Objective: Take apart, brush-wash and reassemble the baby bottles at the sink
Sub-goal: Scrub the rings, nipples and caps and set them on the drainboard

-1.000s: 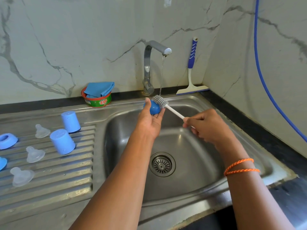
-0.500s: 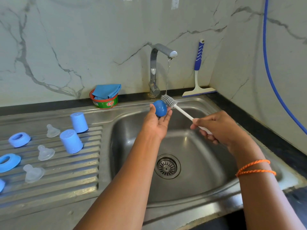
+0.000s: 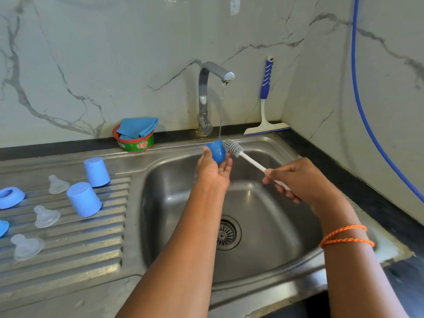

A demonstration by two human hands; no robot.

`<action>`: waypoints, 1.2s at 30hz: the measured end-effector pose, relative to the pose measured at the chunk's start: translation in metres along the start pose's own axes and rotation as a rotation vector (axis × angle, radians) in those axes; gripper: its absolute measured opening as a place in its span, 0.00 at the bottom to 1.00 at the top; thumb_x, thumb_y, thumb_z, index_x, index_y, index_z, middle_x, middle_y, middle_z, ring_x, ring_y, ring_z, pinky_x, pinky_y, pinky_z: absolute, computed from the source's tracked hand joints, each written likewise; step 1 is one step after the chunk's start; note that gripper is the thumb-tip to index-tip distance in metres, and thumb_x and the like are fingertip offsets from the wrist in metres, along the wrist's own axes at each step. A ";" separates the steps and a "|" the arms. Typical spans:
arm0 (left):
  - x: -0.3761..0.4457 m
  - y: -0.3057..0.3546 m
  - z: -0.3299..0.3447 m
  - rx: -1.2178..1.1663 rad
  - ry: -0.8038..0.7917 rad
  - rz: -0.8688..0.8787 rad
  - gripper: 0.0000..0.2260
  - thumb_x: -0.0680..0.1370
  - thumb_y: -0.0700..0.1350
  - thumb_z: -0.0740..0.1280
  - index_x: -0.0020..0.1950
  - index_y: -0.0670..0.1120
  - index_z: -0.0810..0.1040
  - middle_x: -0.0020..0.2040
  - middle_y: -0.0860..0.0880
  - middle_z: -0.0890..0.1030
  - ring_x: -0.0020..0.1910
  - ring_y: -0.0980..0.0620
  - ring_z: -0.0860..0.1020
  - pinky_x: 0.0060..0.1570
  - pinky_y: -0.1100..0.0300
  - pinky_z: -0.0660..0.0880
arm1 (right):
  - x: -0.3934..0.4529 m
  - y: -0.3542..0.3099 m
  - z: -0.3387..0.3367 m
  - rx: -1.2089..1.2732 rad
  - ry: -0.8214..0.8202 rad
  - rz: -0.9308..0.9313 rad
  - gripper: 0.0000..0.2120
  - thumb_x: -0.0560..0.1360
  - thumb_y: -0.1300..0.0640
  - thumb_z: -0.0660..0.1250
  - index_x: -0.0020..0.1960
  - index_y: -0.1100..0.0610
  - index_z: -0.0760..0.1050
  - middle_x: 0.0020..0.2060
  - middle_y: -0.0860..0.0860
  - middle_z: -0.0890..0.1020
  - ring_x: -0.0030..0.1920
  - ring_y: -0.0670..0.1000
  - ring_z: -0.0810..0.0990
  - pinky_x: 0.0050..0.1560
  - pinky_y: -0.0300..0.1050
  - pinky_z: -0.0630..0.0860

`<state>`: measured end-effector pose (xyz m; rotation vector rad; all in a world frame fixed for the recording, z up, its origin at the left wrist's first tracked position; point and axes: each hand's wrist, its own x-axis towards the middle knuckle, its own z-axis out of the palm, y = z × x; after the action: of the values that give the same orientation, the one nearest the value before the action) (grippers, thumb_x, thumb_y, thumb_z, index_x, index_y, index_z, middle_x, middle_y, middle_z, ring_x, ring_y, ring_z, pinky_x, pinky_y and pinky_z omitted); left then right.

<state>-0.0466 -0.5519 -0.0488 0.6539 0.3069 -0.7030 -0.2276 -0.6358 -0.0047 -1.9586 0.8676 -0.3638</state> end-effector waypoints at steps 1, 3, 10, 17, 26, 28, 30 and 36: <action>0.001 0.000 0.000 0.028 -0.011 0.005 0.19 0.84 0.53 0.67 0.72 0.47 0.74 0.61 0.41 0.79 0.44 0.47 0.82 0.40 0.55 0.80 | 0.002 0.001 0.001 -0.038 0.061 -0.009 0.13 0.80 0.52 0.73 0.40 0.56 0.88 0.25 0.52 0.77 0.26 0.50 0.70 0.31 0.44 0.69; 0.001 0.000 0.001 0.070 -0.061 0.007 0.11 0.84 0.51 0.67 0.65 0.51 0.82 0.64 0.41 0.76 0.46 0.46 0.80 0.44 0.53 0.81 | 0.005 0.000 0.006 -0.123 0.183 -0.049 0.14 0.79 0.50 0.74 0.38 0.55 0.87 0.25 0.52 0.78 0.26 0.50 0.72 0.35 0.46 0.72; 0.007 0.003 0.003 0.047 -0.127 -0.009 0.14 0.84 0.47 0.67 0.68 0.44 0.76 0.66 0.36 0.76 0.53 0.39 0.83 0.57 0.44 0.82 | -0.003 -0.007 0.008 -0.319 0.177 -0.089 0.17 0.77 0.49 0.75 0.34 0.59 0.83 0.33 0.60 0.83 0.32 0.56 0.79 0.37 0.49 0.78; 0.009 0.007 -0.004 0.106 -0.097 -0.011 0.25 0.76 0.57 0.75 0.67 0.45 0.77 0.59 0.40 0.84 0.55 0.45 0.84 0.52 0.51 0.80 | 0.000 -0.032 0.015 -0.534 0.329 -0.186 0.07 0.78 0.44 0.73 0.46 0.44 0.88 0.46 0.53 0.83 0.43 0.59 0.81 0.40 0.48 0.73; 0.017 0.016 -0.010 -0.007 -0.034 0.028 0.22 0.78 0.52 0.74 0.66 0.40 0.76 0.54 0.39 0.83 0.51 0.43 0.85 0.60 0.47 0.82 | 0.014 -0.037 0.017 -0.684 0.254 -0.267 0.09 0.78 0.43 0.73 0.55 0.43 0.88 0.44 0.53 0.82 0.46 0.60 0.81 0.43 0.48 0.72; 0.018 0.016 -0.010 -0.003 -0.046 0.020 0.19 0.78 0.52 0.74 0.59 0.40 0.76 0.53 0.38 0.83 0.51 0.43 0.85 0.61 0.46 0.81 | 0.016 -0.035 0.019 -0.715 0.323 -0.300 0.09 0.79 0.42 0.72 0.55 0.43 0.87 0.47 0.54 0.83 0.48 0.61 0.82 0.44 0.49 0.73; 0.018 0.016 -0.011 0.004 -0.057 0.001 0.17 0.77 0.51 0.75 0.56 0.41 0.76 0.55 0.36 0.83 0.55 0.40 0.85 0.62 0.45 0.81 | 0.017 -0.032 0.017 -0.720 0.342 -0.289 0.09 0.80 0.44 0.71 0.55 0.44 0.88 0.46 0.55 0.83 0.47 0.62 0.82 0.43 0.49 0.73; 0.017 0.013 -0.010 0.078 -0.037 -0.020 0.19 0.76 0.51 0.77 0.56 0.39 0.77 0.55 0.37 0.83 0.55 0.41 0.85 0.60 0.44 0.81 | 0.017 -0.031 0.007 -0.680 0.233 -0.264 0.07 0.77 0.42 0.73 0.50 0.42 0.88 0.46 0.54 0.84 0.44 0.59 0.82 0.44 0.50 0.78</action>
<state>-0.0254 -0.5464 -0.0580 0.7123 0.2535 -0.7479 -0.1983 -0.6330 0.0166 -2.7161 0.9632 -0.5031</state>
